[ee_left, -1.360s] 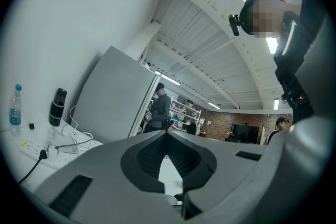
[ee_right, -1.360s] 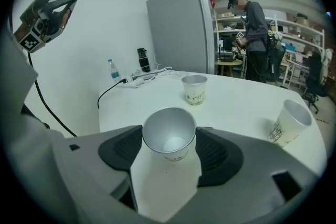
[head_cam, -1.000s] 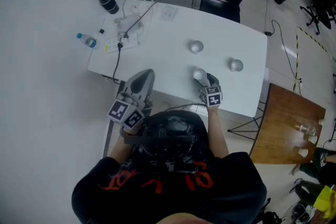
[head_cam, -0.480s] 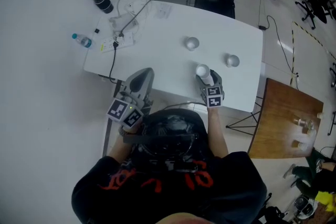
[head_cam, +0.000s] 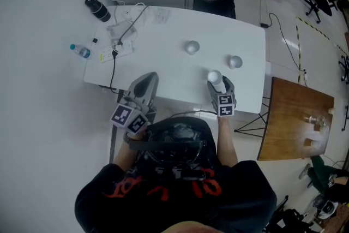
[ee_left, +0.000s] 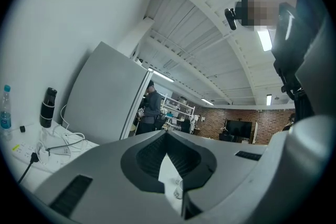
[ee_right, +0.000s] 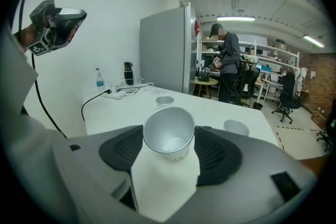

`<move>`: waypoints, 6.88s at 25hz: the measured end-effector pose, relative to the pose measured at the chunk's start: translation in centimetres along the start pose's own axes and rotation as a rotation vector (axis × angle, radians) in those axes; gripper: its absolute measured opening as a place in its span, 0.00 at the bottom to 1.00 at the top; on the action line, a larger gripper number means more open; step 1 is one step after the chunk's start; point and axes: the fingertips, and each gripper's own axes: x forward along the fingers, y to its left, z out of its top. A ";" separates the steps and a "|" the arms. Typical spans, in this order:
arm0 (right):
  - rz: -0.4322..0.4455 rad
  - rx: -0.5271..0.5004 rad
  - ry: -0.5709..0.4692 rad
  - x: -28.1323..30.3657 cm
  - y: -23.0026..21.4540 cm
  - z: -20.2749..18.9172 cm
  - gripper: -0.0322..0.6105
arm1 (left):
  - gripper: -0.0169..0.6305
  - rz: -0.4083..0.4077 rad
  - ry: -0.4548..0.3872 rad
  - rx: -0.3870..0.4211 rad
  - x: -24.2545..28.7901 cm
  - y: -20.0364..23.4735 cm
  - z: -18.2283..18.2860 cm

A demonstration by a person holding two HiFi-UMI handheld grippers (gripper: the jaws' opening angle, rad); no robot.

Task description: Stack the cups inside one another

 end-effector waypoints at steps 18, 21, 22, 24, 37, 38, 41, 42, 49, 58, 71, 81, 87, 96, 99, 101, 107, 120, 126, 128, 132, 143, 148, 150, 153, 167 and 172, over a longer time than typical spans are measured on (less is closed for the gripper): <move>-0.176 0.125 -0.084 -7.7 -8.6 0.0 0.55 | 0.03 -0.096 0.031 -0.015 2.3 -1.9 -1.5; -0.185 0.148 -0.120 -7.9 -9.7 1.4 0.55 | 0.03 -0.092 0.034 -0.018 1.9 -1.6 -1.7; -0.181 0.158 -0.136 -7.7 -10.1 2.0 0.55 | 0.03 -0.089 0.034 -0.018 1.8 -1.6 -1.7; -0.167 0.183 -0.164 -7.5 -11.3 3.4 0.55 | 0.03 -0.079 0.030 -0.017 1.7 -1.8 -1.5; -0.105 0.276 -0.158 -4.0 -16.6 5.0 0.55 | 0.03 0.024 0.005 -0.017 -0.6 -0.4 -1.2; -0.098 0.271 -0.148 -3.5 -16.7 4.9 0.55 | 0.03 0.032 0.006 -0.014 -0.7 -0.4 -1.2; -0.082 0.261 -0.115 -1.8 -17.0 4.4 0.55 | 0.03 0.054 0.006 -0.007 -1.1 -0.3 -1.1; -0.078 0.262 -0.100 -1.2 -17.1 4.2 0.55 | 0.03 0.060 0.005 -0.007 -1.2 -0.3 -1.1; -0.079 0.258 -0.011 2.4 -17.2 1.9 0.55 | 0.03 0.090 0.001 -0.002 -2.0 0.2 -1.1; -0.035 0.264 0.036 3.5 -16.4 0.8 0.62 | 0.03 0.140 -0.034 0.022 -2.6 1.9 0.9; 0.028 0.294 -0.029 0.1 -13.6 0.9 0.62 | 0.03 0.184 -0.070 0.040 -3.6 4.7 2.7; 0.137 0.392 -0.170 -3.0 -11.3 4.6 0.56 | 0.03 0.143 -0.040 0.036 -2.9 4.1 1.8; 0.192 0.430 -0.258 -4.5 -9.9 7.6 0.56 | 0.03 0.131 -0.019 0.065 -2.6 3.6 1.6; 0.219 0.373 -0.258 -4.6 -7.5 9.3 0.56 | 0.03 0.151 -0.025 0.024 -2.8 4.3 1.5; 0.205 0.362 -0.259 -4.3 -7.3 9.5 0.64 | 0.03 0.157 -0.023 0.024 -3.0 4.7 1.4; 0.205 0.359 -0.259 -4.2 -7.0 9.6 0.65 | 0.03 0.159 -0.023 0.022 -3.2 4.8 1.3; 0.122 0.442 -0.304 -4.3 -8.2 10.0 0.66 | 0.03 0.159 -0.028 0.011 -3.3 5.0 1.4; 0.240 0.317 -0.307 -5.3 -3.7 11.9 0.27 | 0.03 0.155 -0.030 0.000 -3.8 5.2 1.2; 0.415 0.214 -0.344 -6.1 1.3 13.8 0.05 | 0.03 0.154 -0.024 -0.005 -3.8 5.2 1.0; 0.467 0.192 -0.351 -6.2 2.5 13.9 0.05 | 0.03 0.157 -0.027 -0.004 -4.0 5.1 1.0; 0.518 0.175 -0.296 -5.0 3.6 13.8 0.06 | 0.03 0.163 -0.041 -0.002 -4.0 5.3 1.4; 0.444 0.149 -0.177 -0.6 4.6 12.7 0.05 | 0.03 0.217 -0.076 0.005 -5.8 6.1 2.0; 0.364 0.135 -0.149 1.6 3.9 12.2 0.06 | 0.03 0.251 -0.077 0.001 -6.6 6.8 2.0; 0.352 0.127 -0.127 2.5 4.1 11.6 0.06 | 0.03 0.269 -0.078 0.000 -7.2 7.1 2.0; 0.339 0.114 -0.092 3.7 4.1 10.9 0.06 | 0.03 0.296 -0.084 -0.002 -7.8 7.5 2.0; 0.213 0.062 -0.047 8.6 2.8 9.6 0.07 | 0.03 0.386 -0.094 0.003 -9.3 8.6 2.3; 0.251 0.162 -0.005 11.2 2.5 8.3 0.57 | 0.03 0.411 -0.098 0.009 -9.9 8.9 2.3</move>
